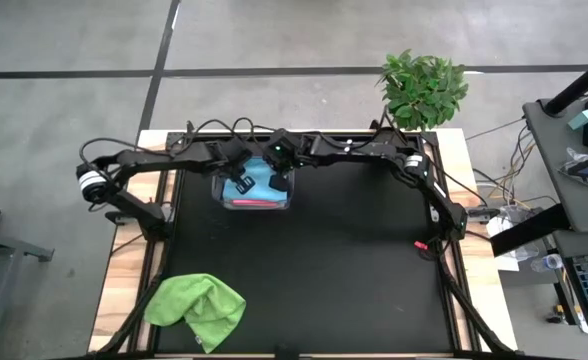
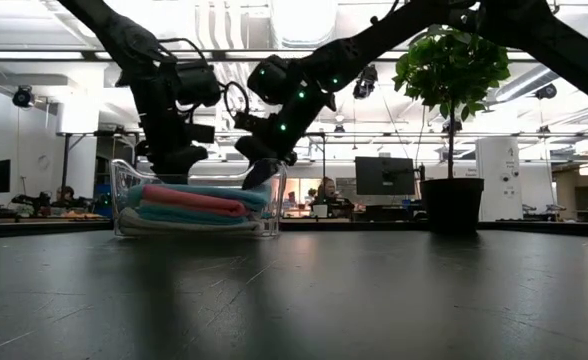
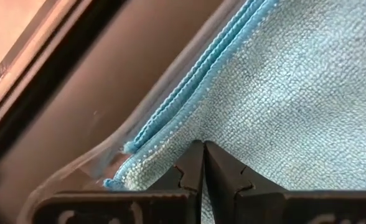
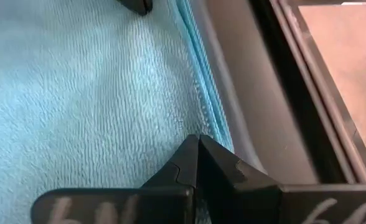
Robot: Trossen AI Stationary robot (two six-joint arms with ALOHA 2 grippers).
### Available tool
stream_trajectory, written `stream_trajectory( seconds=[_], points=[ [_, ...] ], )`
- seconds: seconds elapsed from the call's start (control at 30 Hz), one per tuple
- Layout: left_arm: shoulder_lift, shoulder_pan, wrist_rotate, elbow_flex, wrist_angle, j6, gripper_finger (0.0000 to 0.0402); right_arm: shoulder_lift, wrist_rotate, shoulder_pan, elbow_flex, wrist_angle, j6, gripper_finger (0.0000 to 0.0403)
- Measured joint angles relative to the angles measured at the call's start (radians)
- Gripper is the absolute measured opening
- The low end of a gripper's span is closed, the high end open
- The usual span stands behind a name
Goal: Fold microfiber towels
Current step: Put the blue microfiber cloth into the transparent bin
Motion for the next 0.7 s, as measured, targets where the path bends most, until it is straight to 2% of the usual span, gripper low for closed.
stream_trajectory(
  seconds=[0.33, 0.7],
  points=[
    [0.016, 0.000, 0.000, 0.000, -0.002, 0.000, 0.0001, 0.000, 0.000, 0.000, -0.022, 0.009, -0.016, 0.0008],
    [-0.135, -0.004, 0.003, 0.013, -0.057, 0.004, 0.0001, -0.033, 0.027, 0.010, 0.005, -0.011, -0.028, 0.0008]
  ],
)
